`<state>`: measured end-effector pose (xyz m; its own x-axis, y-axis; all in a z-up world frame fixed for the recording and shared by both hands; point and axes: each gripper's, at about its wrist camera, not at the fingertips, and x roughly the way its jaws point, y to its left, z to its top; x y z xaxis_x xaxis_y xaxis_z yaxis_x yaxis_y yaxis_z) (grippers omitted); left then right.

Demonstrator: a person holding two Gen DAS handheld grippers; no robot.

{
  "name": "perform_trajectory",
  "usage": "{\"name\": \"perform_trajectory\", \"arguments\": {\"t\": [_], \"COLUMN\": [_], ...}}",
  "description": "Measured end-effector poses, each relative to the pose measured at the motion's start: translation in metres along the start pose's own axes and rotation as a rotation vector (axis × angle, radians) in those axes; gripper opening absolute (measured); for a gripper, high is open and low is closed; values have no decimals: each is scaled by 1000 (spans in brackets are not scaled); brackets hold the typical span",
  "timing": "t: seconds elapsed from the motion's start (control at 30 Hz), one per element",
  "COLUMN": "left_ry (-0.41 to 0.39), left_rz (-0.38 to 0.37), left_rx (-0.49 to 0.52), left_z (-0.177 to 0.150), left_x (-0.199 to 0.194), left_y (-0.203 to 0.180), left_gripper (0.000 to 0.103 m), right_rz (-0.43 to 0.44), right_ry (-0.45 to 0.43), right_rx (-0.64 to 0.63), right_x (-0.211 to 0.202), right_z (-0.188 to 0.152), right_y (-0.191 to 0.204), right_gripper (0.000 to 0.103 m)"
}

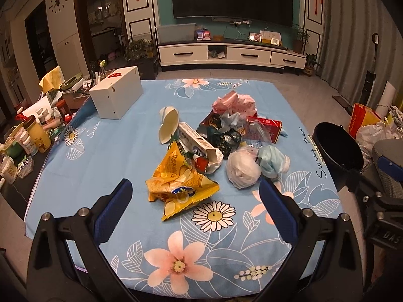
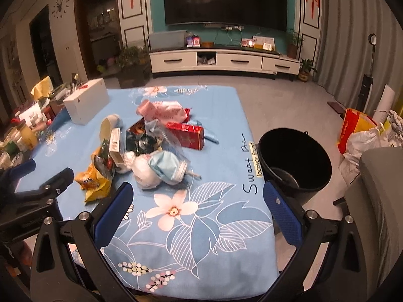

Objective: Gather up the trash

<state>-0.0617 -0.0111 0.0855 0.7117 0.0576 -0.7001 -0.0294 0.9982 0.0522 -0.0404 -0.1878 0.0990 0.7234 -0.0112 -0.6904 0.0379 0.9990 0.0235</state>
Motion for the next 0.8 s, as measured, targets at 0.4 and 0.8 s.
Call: {"name": "perform_trajectory", "arguments": {"t": [0.4,0.8], "left_ry": [-4,-4], "left_rz": [4,6], "left_rx": [20,25], "left_z": [-4,-3], "left_x": [-2,-1], "left_y": [-10,-12], "left_gripper": [100,100], "right_rz": [8,9], "right_ry": [5,4], "right_rx": [6,11], "right_x": [1,2], "right_z": [-2,-3], "right_y": [-2,-4], "right_gripper": [101,101]}}
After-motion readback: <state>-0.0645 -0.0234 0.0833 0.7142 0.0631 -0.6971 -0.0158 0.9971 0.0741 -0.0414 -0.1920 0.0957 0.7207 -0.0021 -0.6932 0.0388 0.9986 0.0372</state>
